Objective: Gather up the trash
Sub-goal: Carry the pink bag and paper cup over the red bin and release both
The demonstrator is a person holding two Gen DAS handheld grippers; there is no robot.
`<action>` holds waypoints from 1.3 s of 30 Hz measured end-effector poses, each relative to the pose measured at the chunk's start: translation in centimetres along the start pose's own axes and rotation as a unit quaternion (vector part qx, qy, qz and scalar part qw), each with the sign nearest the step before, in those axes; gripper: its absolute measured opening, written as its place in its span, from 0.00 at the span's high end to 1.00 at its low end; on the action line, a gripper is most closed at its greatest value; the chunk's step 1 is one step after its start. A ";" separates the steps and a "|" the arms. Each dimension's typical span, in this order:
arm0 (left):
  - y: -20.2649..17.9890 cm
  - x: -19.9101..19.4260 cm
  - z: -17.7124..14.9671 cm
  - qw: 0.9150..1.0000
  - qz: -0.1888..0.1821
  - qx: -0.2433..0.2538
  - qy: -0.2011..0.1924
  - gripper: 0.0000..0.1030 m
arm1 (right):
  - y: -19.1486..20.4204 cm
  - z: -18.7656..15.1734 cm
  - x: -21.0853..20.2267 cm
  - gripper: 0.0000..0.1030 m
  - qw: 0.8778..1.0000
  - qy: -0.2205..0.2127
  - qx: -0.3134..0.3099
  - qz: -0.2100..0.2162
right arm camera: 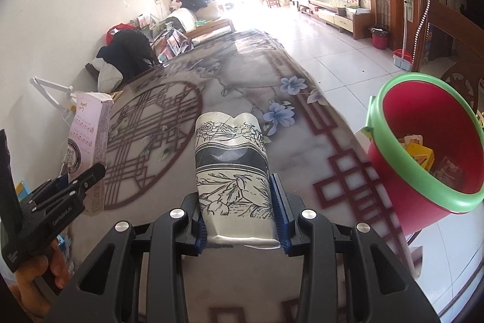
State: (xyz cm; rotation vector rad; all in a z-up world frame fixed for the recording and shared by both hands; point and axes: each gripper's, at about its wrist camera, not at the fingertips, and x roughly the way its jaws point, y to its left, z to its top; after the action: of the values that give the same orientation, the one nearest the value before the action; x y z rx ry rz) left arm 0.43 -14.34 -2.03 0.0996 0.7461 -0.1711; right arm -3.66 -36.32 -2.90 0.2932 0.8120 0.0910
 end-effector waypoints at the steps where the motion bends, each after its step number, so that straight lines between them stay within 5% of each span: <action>1: -0.4 -0.1 -0.1 1.000 -0.004 -0.003 0.003 0.59 | -0.3 0.0 -0.2 0.67 1.000 -0.001 0.004 0.002; 13: -6.4 -1.2 0.9 0.999 -0.041 0.012 0.010 0.59 | -4.4 0.5 -3.7 0.67 0.998 -0.036 0.049 0.008; 23: -15.2 -0.1 3.7 0.992 -0.113 0.054 0.007 0.59 | -13.2 1.4 -7.3 0.67 0.988 -0.071 0.128 -0.041; 39: -27.8 6.1 7.1 0.956 -0.251 0.123 0.085 0.52 | -24.2 3.8 -7.0 0.63 0.966 -0.085 0.194 -0.147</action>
State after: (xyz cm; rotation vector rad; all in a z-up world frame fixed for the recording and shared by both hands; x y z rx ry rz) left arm 4.26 -43.46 -1.76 0.1610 0.9095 -0.7499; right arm -6.43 -61.65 -2.58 0.5391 0.6903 -0.3713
